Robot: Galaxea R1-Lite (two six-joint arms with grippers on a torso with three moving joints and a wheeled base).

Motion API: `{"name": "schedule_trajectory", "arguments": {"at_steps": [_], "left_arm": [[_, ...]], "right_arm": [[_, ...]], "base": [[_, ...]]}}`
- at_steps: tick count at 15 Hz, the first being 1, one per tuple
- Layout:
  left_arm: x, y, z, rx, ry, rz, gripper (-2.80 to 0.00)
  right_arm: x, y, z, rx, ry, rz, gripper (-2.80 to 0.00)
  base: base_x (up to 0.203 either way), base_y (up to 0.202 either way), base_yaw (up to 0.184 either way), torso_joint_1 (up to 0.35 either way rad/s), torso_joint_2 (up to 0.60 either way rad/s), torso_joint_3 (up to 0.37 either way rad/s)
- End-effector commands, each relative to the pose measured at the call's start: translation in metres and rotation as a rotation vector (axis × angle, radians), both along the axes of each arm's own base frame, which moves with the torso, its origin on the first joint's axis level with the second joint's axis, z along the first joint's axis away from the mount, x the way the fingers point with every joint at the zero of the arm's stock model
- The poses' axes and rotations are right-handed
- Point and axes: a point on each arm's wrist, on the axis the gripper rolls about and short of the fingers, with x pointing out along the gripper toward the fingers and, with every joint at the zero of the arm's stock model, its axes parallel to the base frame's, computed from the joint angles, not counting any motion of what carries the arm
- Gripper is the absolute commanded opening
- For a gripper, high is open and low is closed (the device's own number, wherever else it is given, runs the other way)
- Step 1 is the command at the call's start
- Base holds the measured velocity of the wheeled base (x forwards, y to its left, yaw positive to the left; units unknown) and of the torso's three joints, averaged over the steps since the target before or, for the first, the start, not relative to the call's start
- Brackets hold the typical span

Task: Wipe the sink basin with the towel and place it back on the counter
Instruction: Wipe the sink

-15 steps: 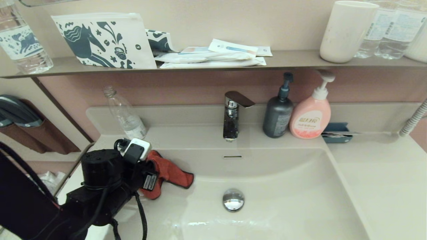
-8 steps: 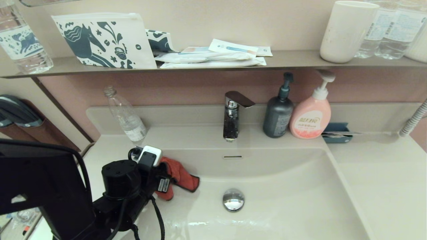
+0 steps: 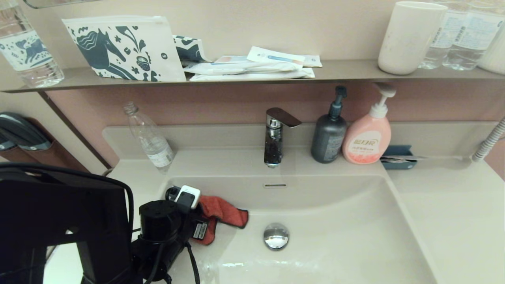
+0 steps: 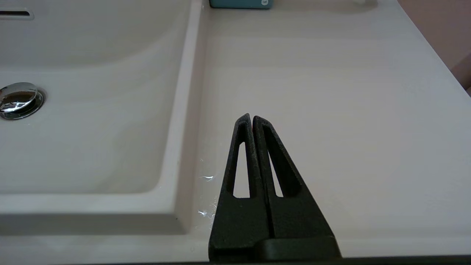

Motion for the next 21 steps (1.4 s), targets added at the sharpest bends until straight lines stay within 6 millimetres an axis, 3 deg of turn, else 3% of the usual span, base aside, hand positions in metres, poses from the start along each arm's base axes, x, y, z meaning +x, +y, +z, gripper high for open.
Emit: {"name": "schedule_trajectory", "arguments": {"at_steps": [1, 9, 14, 21], "left_arm": [[0.011, -0.004, 0.007, -0.007, -0.074, -0.001, -2.8], [0.02, 0.016, 0.01, 0.046, -0.089, 0.048, -2.8], [0.019, 0.038, 0.03, 0.073, -0.138, 0.042, -2.8], [0.0, 0.047, 0.058, 0.1, -0.167, 0.042, -2.8]], "right_arm": [[0.0, 0.0, 0.0, 0.0, 0.001, 0.0, -2.8], [0.0, 0.0, 0.0, 0.0, 0.001, 0.0, -2.8], [0.0, 0.0, 0.0, 0.0, 0.001, 0.0, -2.8], [0.0, 0.0, 0.0, 0.0, 0.001, 0.0, -2.8]], "base": [[0.0, 0.0, 0.0, 0.0, 0.0, 0.0], [0.0, 0.0, 0.0, 0.0, 0.0, 0.0], [0.0, 0.0, 0.0, 0.0, 0.0, 0.0], [0.0, 0.0, 0.0, 0.0, 0.0, 0.0]]}}
